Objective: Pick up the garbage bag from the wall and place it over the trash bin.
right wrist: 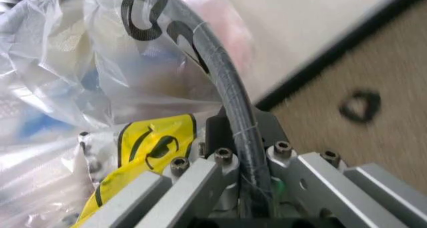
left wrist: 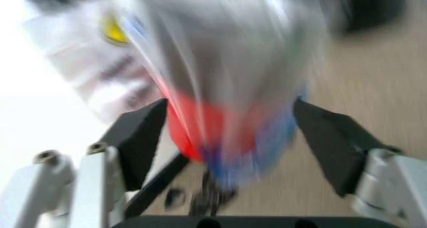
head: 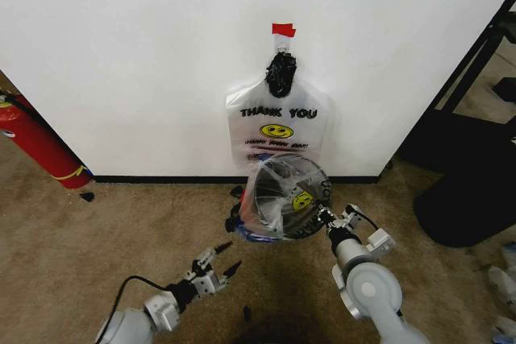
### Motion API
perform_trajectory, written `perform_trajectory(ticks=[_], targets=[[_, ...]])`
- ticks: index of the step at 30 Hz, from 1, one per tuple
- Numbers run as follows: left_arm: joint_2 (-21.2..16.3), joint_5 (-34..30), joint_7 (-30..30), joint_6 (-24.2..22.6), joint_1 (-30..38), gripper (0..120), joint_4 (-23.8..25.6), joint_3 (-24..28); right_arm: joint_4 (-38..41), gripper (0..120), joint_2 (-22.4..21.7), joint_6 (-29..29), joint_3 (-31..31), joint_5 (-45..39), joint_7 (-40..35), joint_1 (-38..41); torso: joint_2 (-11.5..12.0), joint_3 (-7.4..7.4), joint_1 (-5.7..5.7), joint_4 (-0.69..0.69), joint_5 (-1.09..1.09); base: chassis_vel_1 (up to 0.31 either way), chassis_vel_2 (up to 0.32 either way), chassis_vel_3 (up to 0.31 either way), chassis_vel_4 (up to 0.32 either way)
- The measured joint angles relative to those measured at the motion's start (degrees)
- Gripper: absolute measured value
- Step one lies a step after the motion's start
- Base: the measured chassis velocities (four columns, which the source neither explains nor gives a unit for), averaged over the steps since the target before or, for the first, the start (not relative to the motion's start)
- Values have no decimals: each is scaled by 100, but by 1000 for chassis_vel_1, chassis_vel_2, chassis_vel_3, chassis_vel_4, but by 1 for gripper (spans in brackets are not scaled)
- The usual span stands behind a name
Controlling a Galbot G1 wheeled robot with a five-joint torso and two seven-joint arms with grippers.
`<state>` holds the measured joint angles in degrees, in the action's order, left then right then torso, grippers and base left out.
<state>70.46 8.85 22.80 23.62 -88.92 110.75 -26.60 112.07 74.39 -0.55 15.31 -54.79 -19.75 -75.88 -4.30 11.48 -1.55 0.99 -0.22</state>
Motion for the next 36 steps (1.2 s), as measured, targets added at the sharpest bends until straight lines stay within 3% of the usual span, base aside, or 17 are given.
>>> perform_trajectory(ticks=[1,3,5,6,8,14,20,22,30,36], targets=[[-37,-364,-520,-307,-85,84,219,174,-64,0,-13,-185,-93,256,114,-10,0,0,0,0,-2,0,0,0,0],[-55,-553,-836,-500,-120,88,350,283,-108,0,-17,-295,-149,424,192,-16,0,0,0,0,-1,0,0,0,0],[-86,-1187,-1611,-1181,-205,90,821,680,-288,0,-22,-629,-330,1037,449,-20,0,0,0,-2,2,0,0,0,0],[-86,-1310,-1719,-1322,-221,89,928,770,-344,0,-22,-700,-368,1179,502,-17,0,0,0,-1,-1,0,0,0,0],[-78,-1822,-2106,-1904,-268,79,1399,1167,-536,0,-22,-889,-501,1608,659,4,0,0,0,0,2,0,0,0,0],[14,-2548,-2515,-2694,-173,59,1864,1734,-783,0,-27,-1053,-631,2193,903,52,0,0,0,0,1,0,0,0,0],[95,-2906,-3289,-3301,124,39,1862,2188,-826,0,-27,-1034,-740,2543,947,72,0,0,0,0,0,0,0,0,0],[143,-3093,-4044,-3702,390,28,1712,2431,-789,0,-31,-991,-777,2763,974,57,0,0,0,-1,0,0,0,0,0],[185,-3227,-5039,-4422,916,0,1490,2729,-605,0,-61,-1005,-872,3376,1087,-54,0,0,0,0,0,0,0,0,0],[187,-3276,-5243,-4688,1137,0,1368,2756,-553,0,-58,-1104,-973,3802,1093,-149,0,0,0,0,0,0,0,0,0]])
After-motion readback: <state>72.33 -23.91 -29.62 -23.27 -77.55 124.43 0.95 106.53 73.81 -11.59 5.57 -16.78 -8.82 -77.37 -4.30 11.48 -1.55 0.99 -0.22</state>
